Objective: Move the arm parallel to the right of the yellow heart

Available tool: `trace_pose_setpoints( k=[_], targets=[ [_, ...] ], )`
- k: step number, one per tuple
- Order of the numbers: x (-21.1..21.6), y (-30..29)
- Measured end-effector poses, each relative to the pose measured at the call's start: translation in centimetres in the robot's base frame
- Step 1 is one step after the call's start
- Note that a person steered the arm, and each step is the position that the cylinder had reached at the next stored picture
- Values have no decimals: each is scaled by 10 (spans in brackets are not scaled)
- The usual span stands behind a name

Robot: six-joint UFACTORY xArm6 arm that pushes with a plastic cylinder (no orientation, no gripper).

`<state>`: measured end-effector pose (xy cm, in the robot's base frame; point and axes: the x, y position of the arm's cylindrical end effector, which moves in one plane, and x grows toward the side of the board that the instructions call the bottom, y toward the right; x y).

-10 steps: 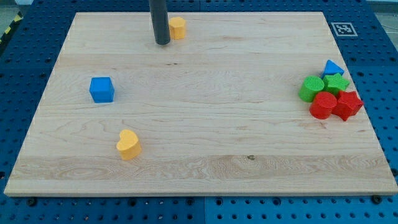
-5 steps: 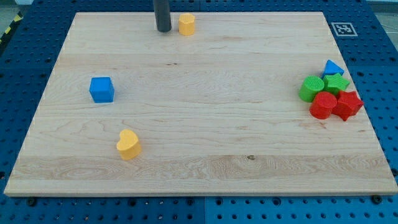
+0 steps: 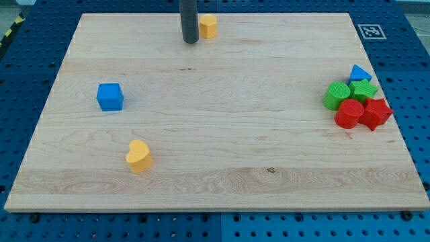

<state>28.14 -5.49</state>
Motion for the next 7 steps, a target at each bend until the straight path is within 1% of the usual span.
trace_pose_setpoints(
  k=[2,3,4,5,7],
  targets=[
    [11,0],
    [29,0],
    [31,0],
    [63,0],
    [88,0]
  ],
)
